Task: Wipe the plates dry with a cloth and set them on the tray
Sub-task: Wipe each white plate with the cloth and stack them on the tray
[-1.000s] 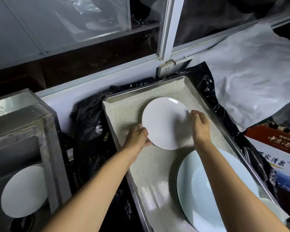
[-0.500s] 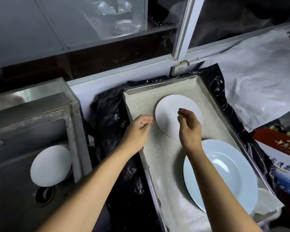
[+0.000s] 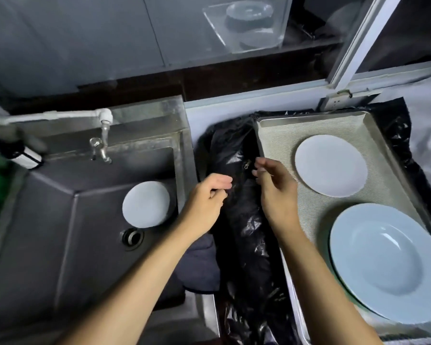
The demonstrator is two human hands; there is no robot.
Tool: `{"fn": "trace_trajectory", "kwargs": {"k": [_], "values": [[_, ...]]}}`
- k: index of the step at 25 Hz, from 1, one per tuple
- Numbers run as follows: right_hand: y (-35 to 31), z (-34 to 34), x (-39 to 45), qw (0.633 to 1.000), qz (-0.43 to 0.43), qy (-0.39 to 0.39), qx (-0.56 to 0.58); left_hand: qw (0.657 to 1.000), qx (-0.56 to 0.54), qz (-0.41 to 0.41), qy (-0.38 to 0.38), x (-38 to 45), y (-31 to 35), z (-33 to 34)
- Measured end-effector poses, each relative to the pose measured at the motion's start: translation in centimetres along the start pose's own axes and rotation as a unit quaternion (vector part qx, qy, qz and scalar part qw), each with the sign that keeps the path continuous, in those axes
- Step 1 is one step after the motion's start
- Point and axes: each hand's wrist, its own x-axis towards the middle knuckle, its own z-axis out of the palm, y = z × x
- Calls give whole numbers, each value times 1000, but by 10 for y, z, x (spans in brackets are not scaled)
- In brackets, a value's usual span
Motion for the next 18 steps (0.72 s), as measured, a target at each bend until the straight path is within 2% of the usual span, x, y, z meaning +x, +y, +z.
{"fn": "trace_trajectory", "kwargs": {"k": [7,18], "values": [[5,88,-63,999,9,-34,18,1000,4,-20,13,-53,-59,-91],[43,224,-190,996,91,-1,15,998,-30,-62,-5,-120,-165,-247]]}}
